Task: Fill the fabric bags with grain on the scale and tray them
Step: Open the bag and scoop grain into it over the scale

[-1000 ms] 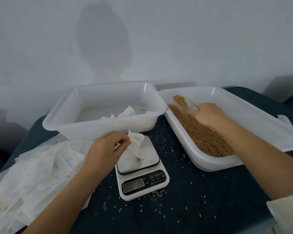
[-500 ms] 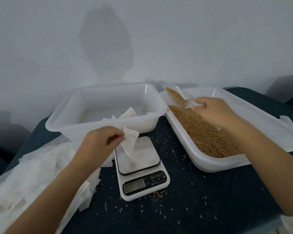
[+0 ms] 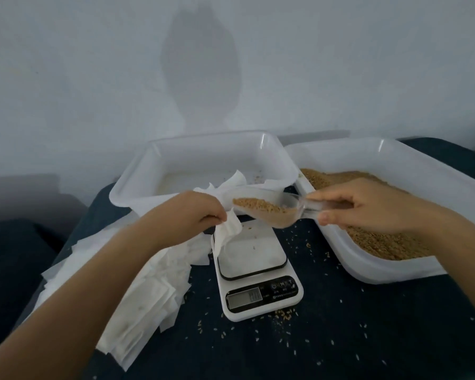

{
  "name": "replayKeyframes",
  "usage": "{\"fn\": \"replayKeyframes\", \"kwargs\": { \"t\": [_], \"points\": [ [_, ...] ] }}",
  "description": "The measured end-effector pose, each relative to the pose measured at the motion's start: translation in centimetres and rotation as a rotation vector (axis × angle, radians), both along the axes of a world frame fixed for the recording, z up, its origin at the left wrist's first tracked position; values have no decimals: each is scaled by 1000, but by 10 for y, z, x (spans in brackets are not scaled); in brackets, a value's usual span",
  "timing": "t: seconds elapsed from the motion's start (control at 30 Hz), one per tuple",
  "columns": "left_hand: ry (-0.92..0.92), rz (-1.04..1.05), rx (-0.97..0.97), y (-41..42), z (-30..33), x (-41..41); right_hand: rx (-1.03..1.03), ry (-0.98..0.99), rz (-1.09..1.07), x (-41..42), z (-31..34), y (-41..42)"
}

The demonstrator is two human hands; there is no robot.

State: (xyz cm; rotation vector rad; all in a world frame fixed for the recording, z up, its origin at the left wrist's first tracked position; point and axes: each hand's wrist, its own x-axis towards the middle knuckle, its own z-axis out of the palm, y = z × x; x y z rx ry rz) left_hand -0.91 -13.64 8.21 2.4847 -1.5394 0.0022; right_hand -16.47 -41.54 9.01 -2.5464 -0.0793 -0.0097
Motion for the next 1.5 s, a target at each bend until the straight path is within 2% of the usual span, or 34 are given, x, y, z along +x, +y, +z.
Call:
{"fn": "replayKeyframes", "kwargs": {
  "t": [0.5,0.83,1.5],
  "points": [
    [113,-46,-55,-12,-12,-4,-93,129,90,-11,15,-3],
    [77,-56,0,-17,-2,-8,-268,219,95,4,32,9],
    [37,-59,-112,-25,-9,-17,-487,340,77,12,86,37]
  ]
}}
